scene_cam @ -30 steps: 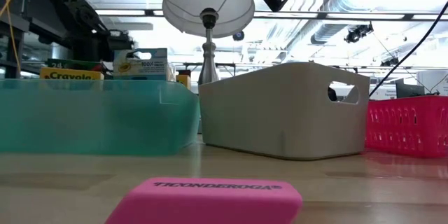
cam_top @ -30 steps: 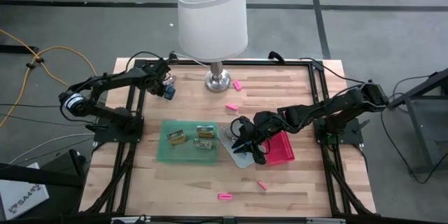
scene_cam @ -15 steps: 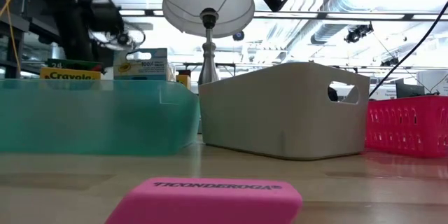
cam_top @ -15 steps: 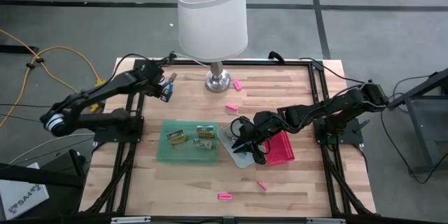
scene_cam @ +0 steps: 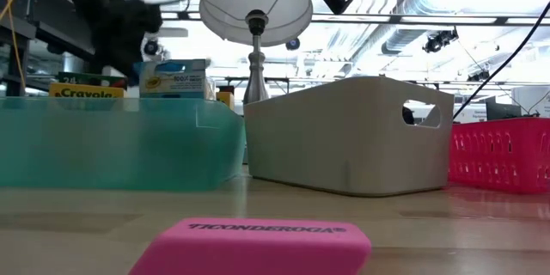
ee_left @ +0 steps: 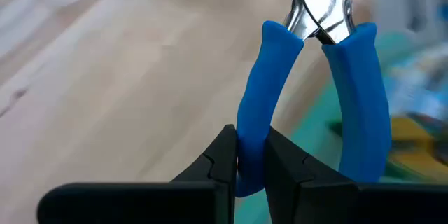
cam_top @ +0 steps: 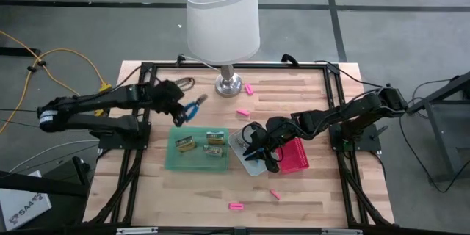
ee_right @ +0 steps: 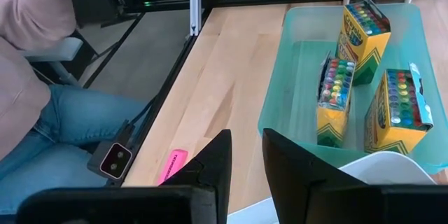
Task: Pick & Place School Supplies
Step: Put the blue hole puncher into the gray bin
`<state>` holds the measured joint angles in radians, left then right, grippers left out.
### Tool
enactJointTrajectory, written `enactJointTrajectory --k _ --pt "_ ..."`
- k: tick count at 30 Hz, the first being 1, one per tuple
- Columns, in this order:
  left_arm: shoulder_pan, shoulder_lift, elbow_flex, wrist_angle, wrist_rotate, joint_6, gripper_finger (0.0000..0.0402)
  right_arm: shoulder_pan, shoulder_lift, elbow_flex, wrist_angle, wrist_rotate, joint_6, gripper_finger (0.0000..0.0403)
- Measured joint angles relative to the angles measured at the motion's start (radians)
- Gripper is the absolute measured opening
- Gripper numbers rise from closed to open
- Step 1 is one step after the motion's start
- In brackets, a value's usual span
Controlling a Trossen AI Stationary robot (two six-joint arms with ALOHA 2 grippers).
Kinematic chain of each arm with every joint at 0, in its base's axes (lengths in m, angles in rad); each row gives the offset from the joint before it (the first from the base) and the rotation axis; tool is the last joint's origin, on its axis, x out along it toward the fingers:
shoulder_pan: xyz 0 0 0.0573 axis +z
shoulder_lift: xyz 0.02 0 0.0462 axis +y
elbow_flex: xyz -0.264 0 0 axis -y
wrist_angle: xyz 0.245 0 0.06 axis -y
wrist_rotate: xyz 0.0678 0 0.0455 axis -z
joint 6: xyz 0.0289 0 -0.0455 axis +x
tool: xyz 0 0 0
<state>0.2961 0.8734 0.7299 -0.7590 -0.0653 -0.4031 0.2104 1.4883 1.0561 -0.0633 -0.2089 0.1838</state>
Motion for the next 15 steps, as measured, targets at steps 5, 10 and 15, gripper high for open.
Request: enactJointTrajectory --k 5,10,15 --pt "-0.185 0.018 0.064 0.019 -0.091 -0.020 0.0036 0.000 0.000 0.000 0.000 -0.001 -0.004 0.0073" --pt "-0.322 0.079 0.129 0.091 -0.128 0.092 0.0036 0.000 -0.001 0.000 0.001 -0.002 -0.004 0.0073" --pt "-0.376 0.185 0.185 0.105 -0.145 0.213 0.0036 0.021 -0.051 0.001 0.000 -0.001 0.004 0.0073"
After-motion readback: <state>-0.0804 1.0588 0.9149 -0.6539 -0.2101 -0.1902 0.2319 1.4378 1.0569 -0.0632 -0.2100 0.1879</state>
